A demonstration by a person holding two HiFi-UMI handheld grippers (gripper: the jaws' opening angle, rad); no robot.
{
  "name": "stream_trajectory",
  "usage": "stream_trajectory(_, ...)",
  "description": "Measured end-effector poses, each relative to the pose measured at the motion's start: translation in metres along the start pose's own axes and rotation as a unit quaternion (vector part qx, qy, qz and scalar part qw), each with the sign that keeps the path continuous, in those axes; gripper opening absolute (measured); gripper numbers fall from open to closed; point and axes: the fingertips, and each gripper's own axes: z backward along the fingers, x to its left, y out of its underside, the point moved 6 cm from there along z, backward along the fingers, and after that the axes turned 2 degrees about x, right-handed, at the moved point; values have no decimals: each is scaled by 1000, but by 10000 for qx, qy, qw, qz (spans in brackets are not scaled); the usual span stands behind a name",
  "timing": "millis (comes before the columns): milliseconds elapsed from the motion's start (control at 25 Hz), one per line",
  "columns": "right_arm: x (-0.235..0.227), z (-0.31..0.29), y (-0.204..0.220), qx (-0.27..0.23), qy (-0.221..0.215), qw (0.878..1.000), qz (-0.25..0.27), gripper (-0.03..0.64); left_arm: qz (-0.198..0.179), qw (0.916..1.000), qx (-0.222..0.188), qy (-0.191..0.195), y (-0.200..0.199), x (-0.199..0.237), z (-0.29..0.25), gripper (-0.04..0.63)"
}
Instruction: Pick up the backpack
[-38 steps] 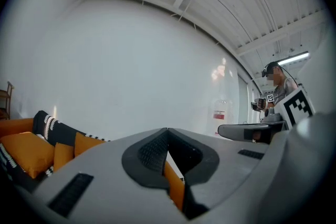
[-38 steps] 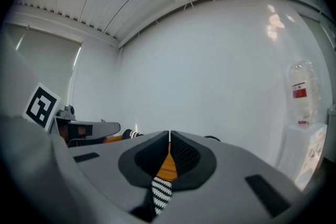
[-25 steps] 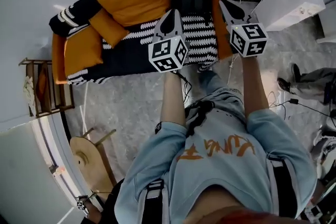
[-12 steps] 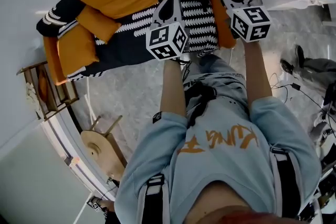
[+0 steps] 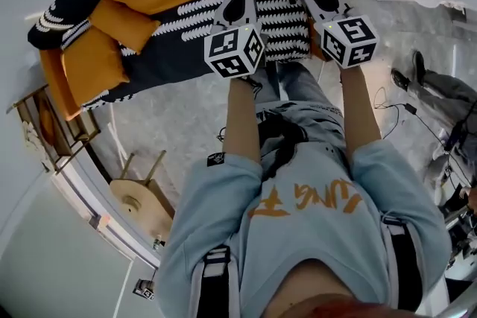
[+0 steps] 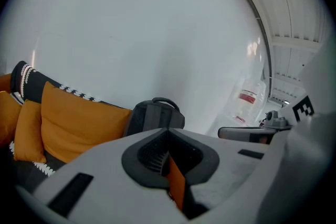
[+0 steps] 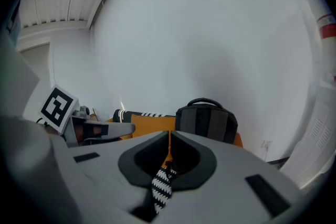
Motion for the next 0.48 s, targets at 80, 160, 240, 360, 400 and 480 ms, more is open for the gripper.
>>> stream_trajectory(80,-3,-11,-2,-54,93,9999,-127,29,-75,9999,32,102,-6,5,-8,23)
stream_trajectory(160,-4,-20,-2,-61,163,9996,-225,29,-114,9997,97,200,-10,10,-14,23)
stream_trajectory(240,-2,-27,0,3,190,9994,-280,29,-100,9995,189,241,-10,17,-19,23)
stream_trajectory(360,-7,-36,2,108,263,9992,-297,29,-92,9992,283,267,-13,23,-32,23)
stream_trajectory(400,-10,-38,3,152,308,9990,-295,29,-99,9990,323,282,-12,24,-36,23)
stream_trajectory(480,-14,-42,9,249,388,9985,-296,29,-95,9985,427,319,-8,25,-45,23)
